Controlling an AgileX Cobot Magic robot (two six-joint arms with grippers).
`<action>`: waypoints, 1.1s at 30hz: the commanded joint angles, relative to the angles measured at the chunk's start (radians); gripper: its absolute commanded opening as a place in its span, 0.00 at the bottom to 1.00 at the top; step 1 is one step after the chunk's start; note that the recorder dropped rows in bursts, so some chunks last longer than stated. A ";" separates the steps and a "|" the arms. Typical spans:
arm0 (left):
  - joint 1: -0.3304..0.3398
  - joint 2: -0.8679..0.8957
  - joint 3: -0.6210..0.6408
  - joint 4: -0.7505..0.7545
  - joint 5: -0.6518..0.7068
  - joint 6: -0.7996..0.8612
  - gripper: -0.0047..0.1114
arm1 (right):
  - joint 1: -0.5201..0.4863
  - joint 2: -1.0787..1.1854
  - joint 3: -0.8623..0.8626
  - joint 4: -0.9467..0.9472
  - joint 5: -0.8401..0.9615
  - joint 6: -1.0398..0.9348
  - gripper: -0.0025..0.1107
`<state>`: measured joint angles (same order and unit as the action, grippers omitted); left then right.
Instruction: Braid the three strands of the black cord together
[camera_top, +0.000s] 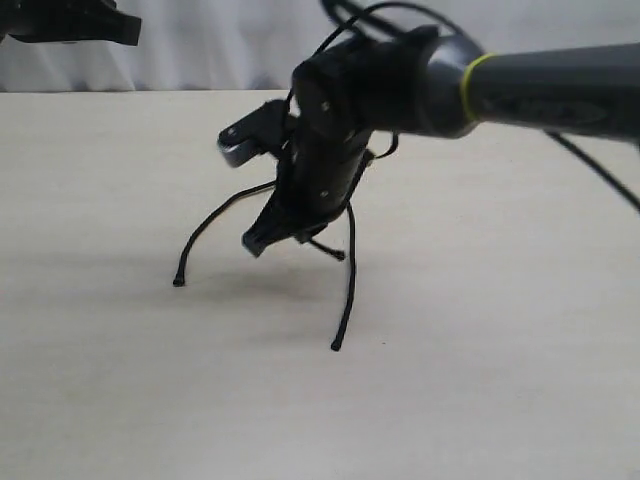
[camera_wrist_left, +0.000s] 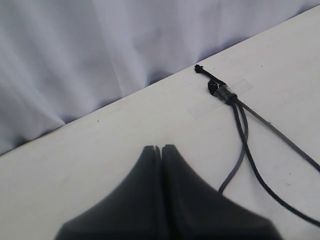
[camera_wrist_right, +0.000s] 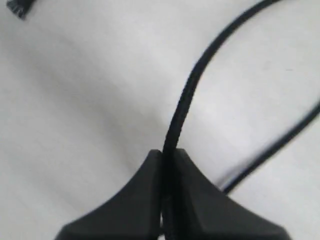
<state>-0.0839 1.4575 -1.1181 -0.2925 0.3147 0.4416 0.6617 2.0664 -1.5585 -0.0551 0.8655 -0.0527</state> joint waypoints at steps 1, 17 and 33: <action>-0.004 -0.005 0.010 -0.008 -0.015 0.000 0.04 | -0.110 -0.067 0.000 -0.053 0.082 -0.021 0.06; -0.004 -0.003 0.010 -0.036 -0.015 0.000 0.04 | -0.351 0.036 0.057 -0.011 -0.003 0.013 0.06; -0.004 -0.002 0.010 -0.042 -0.015 0.000 0.04 | -0.346 0.067 0.106 -0.011 -0.050 0.043 0.06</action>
<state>-0.0839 1.4575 -1.1181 -0.3227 0.3126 0.4416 0.3147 2.1496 -1.4562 -0.0683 0.8339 -0.0155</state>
